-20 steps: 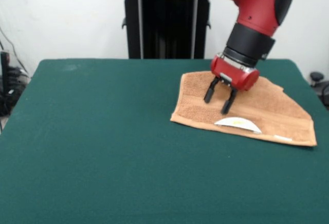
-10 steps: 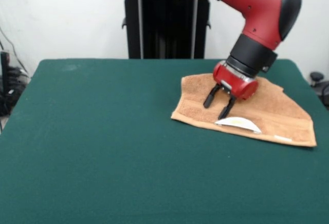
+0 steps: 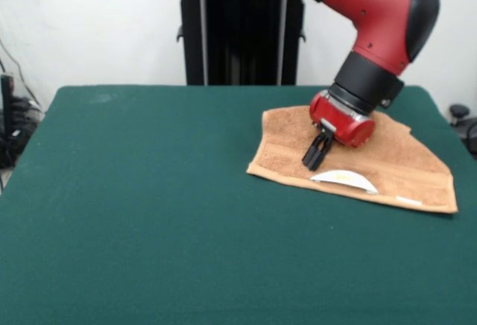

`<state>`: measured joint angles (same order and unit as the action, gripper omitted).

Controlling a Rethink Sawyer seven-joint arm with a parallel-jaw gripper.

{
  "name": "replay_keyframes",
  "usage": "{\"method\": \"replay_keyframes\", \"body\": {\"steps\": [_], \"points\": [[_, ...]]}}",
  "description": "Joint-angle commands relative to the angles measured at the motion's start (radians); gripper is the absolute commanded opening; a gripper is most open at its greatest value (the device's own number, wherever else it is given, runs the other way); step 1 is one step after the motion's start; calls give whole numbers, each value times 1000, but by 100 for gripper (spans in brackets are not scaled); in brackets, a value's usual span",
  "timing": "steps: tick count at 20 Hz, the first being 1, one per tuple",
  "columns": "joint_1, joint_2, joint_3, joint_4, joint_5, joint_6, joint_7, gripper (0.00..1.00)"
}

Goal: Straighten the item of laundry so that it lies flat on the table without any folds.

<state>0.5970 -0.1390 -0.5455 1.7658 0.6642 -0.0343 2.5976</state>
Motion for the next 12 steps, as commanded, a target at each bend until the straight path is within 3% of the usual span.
{"method": "replay_keyframes", "body": {"steps": [1,7,12], "points": [[-11,32,109,-49,63,20,182,0],[56,1,7,-13,85,113,188,0],[11,-83,76,19,33,57,156,0]]}}
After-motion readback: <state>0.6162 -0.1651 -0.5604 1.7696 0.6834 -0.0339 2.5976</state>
